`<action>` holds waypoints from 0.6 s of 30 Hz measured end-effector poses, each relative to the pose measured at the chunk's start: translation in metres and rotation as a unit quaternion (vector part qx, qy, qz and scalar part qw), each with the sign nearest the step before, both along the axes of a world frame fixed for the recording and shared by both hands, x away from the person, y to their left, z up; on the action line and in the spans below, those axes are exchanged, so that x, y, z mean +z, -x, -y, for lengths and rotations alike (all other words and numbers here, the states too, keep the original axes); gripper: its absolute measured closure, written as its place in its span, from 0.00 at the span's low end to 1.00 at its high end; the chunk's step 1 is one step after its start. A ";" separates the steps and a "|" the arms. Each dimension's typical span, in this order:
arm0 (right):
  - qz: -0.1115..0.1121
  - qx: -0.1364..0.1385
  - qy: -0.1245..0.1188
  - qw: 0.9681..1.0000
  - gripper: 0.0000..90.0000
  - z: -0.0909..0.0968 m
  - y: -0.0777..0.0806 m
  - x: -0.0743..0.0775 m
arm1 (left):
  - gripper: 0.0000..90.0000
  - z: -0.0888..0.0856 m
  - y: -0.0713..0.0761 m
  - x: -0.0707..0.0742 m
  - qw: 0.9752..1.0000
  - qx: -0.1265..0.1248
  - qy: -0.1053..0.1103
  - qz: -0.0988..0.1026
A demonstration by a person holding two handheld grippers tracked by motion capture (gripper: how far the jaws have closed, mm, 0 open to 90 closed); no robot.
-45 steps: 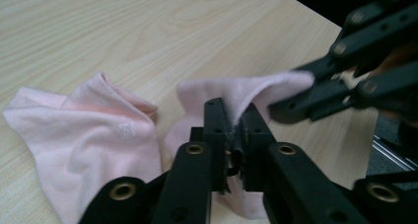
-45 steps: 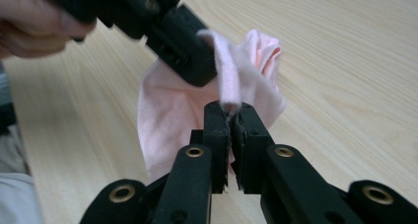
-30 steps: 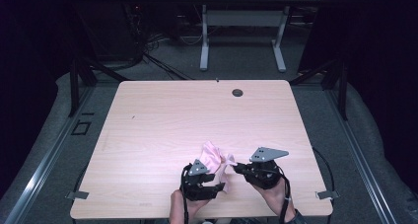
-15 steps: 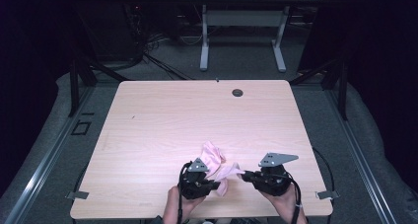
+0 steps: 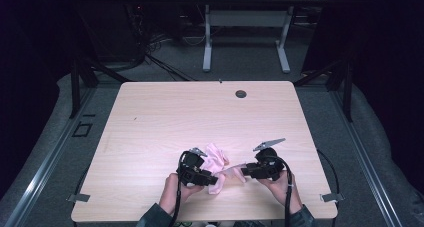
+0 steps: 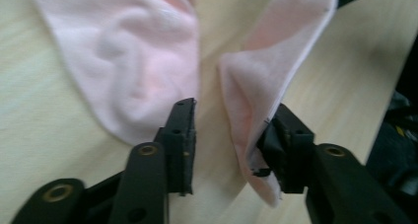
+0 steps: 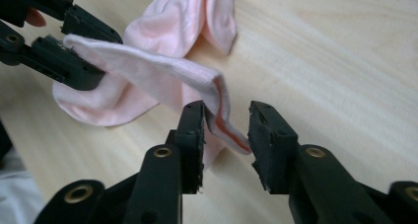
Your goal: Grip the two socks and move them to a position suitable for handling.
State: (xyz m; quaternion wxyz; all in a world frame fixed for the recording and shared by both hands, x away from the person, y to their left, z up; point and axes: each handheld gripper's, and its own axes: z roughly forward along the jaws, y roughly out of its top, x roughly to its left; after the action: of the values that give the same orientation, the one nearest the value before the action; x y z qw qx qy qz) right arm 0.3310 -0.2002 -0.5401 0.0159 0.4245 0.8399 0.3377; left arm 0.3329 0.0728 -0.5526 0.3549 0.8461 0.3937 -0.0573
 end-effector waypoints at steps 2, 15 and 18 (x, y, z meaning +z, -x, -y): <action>0.005 0.001 0.001 1.000 0.73 0.000 -0.004 -0.005 | 0.57 -0.006 -0.001 -0.001 1.000 0.018 0.005 0.005; 0.032 0.014 -0.014 0.999 0.95 -0.001 -0.009 -0.020 | 0.71 -0.020 0.011 -0.019 0.998 0.055 0.021 0.029; 0.032 0.010 -0.013 0.999 0.96 -0.001 -0.007 -0.020 | 0.84 -0.018 0.011 -0.018 0.997 0.058 0.024 0.043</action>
State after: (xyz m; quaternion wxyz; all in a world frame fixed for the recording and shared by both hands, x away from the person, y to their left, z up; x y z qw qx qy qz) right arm 0.3383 -0.1997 -0.5601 0.0335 0.4053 0.8387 0.3621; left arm 0.3221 0.0913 -0.5705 0.3945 0.8145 0.4252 -0.0096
